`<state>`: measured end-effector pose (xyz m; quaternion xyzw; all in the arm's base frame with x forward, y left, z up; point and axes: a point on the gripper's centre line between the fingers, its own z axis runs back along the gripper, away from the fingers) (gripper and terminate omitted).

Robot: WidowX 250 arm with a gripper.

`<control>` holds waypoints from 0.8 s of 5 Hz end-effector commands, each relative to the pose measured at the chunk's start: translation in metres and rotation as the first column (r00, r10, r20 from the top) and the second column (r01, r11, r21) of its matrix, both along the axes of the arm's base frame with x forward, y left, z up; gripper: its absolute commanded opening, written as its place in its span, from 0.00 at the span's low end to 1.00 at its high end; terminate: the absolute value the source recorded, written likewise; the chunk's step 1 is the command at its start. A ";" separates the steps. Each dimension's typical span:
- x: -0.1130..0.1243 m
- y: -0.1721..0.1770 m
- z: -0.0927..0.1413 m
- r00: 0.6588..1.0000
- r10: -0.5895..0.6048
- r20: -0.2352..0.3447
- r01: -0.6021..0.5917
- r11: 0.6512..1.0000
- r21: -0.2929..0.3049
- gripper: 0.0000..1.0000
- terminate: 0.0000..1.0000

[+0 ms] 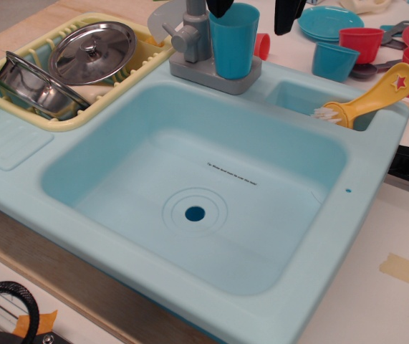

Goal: Put cup from anywhere into sink

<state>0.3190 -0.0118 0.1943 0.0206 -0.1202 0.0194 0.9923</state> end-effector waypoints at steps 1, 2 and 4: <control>0.011 0.003 0.008 0.999 -0.005 0.032 0.005 1.000 -0.009 1.00 0.00; 0.018 0.005 0.005 0.999 -0.014 0.028 0.015 1.000 -0.012 1.00 0.00; 0.028 0.008 -0.009 0.999 -0.016 -0.031 0.014 0.998 -0.054 1.00 0.00</control>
